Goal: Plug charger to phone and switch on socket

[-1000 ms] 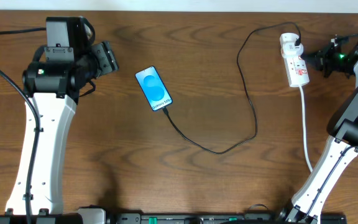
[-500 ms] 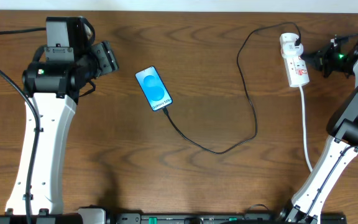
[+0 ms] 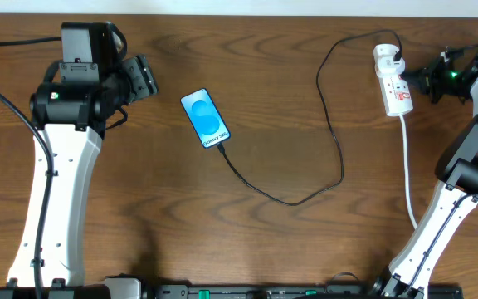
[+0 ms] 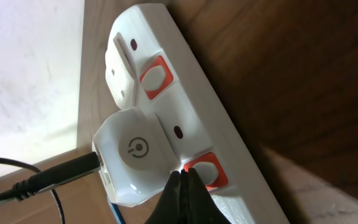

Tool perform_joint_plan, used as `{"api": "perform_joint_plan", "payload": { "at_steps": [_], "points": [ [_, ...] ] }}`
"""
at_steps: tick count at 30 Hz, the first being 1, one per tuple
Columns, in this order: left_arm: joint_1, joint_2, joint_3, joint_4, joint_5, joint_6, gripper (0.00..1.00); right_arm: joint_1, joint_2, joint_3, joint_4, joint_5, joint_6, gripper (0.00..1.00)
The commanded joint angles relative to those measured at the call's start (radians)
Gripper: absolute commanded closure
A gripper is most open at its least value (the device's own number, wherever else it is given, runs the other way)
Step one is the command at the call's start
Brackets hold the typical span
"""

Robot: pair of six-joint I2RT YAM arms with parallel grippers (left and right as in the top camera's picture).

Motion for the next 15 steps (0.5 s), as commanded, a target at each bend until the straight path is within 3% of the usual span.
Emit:
{"api": "perform_joint_plan", "payload": {
  "at_steps": [1, 15],
  "points": [
    [0.005, 0.011, 0.001, -0.002, -0.013, 0.006, 0.27, 0.034, 0.027, 0.012, -0.015, 0.048, 0.005, 0.99],
    [0.005, 0.011, 0.001, -0.002, -0.013, 0.006, 0.27, 0.044, 0.027, 0.012, -0.061, 0.136, 0.006, 0.99]
  ]
}}
